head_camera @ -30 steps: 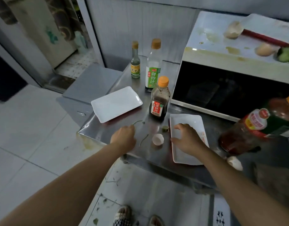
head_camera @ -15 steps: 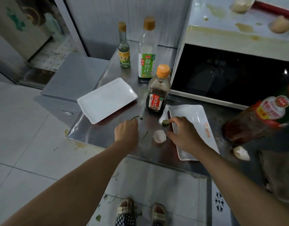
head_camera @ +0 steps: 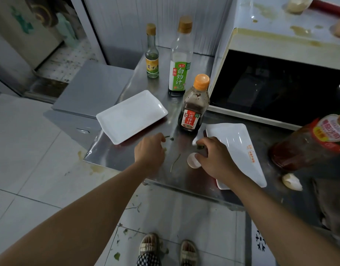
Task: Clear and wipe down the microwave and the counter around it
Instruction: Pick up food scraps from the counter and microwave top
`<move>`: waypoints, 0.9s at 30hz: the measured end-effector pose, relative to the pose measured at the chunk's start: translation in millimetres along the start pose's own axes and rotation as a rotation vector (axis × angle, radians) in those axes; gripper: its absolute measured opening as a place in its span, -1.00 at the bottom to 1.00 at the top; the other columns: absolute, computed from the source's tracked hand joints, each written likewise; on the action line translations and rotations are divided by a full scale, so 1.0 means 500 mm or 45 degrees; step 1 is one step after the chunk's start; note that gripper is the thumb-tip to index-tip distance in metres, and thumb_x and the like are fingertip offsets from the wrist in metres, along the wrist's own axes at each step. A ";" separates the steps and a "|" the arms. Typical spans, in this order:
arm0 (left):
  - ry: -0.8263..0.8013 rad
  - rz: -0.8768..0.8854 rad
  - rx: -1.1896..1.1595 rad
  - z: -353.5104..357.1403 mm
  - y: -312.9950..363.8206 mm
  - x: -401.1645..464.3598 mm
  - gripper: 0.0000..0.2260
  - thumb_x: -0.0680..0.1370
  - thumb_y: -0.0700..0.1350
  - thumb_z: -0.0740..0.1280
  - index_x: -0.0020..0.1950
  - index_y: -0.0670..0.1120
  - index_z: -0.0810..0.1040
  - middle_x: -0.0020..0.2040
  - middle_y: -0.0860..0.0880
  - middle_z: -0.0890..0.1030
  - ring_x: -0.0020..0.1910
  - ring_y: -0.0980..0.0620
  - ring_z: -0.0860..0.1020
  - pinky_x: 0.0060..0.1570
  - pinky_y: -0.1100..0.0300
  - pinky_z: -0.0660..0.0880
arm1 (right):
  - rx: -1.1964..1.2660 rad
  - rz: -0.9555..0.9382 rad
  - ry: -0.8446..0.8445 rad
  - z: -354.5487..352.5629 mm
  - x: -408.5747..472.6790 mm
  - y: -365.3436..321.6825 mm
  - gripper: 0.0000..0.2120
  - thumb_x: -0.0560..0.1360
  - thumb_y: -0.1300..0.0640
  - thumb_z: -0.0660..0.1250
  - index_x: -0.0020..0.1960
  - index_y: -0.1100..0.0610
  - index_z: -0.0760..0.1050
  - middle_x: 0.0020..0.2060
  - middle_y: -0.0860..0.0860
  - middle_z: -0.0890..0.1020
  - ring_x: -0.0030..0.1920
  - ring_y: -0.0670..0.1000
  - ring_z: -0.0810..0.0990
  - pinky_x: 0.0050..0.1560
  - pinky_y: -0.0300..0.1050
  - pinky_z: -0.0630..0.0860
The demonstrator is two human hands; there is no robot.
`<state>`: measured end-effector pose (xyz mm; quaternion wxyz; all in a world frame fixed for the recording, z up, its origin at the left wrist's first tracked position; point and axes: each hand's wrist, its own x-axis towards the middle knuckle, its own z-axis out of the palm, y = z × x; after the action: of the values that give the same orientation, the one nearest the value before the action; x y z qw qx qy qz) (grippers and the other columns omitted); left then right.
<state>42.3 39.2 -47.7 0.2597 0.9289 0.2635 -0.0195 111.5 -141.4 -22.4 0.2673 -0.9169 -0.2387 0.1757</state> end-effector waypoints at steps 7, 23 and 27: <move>0.009 -0.004 -0.118 -0.018 -0.013 0.010 -0.75 0.48 -0.13 0.38 0.14 0.05 0.57 -0.11 0.08 0.62 -0.01 0.01 0.57 0.00 0.09 0.52 | -0.018 -0.073 -0.023 0.023 0.015 -0.023 -0.62 0.48 0.20 0.36 0.28 0.16 0.44 0.22 0.06 0.50 0.23 0.05 0.45 0.21 -0.08 0.44; 0.043 0.009 -0.114 -0.019 -0.020 0.077 -0.81 0.46 -0.20 0.36 0.04 0.02 0.57 -0.14 0.06 0.64 -0.07 0.00 0.57 -0.05 0.07 0.53 | -0.068 -0.053 0.018 0.049 0.061 -0.027 -0.74 0.46 0.20 0.38 0.15 0.15 0.53 0.13 0.07 0.55 0.16 0.07 0.46 0.14 -0.09 0.44; 0.043 0.008 -0.132 -0.027 -0.025 0.078 -0.81 0.46 -0.19 0.37 0.04 0.02 0.58 -0.14 0.07 0.63 -0.07 0.01 0.57 0.00 0.04 0.54 | -0.047 -0.061 0.022 0.053 0.059 -0.024 -0.74 0.46 0.21 0.38 0.14 0.18 0.54 0.12 0.09 0.56 0.15 0.07 0.48 0.15 -0.06 0.46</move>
<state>68.4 73.6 -48.6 0.3032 0.9151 0.2657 0.0105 119.5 -105.8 -42.3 0.2566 -0.9172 -0.2613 0.1569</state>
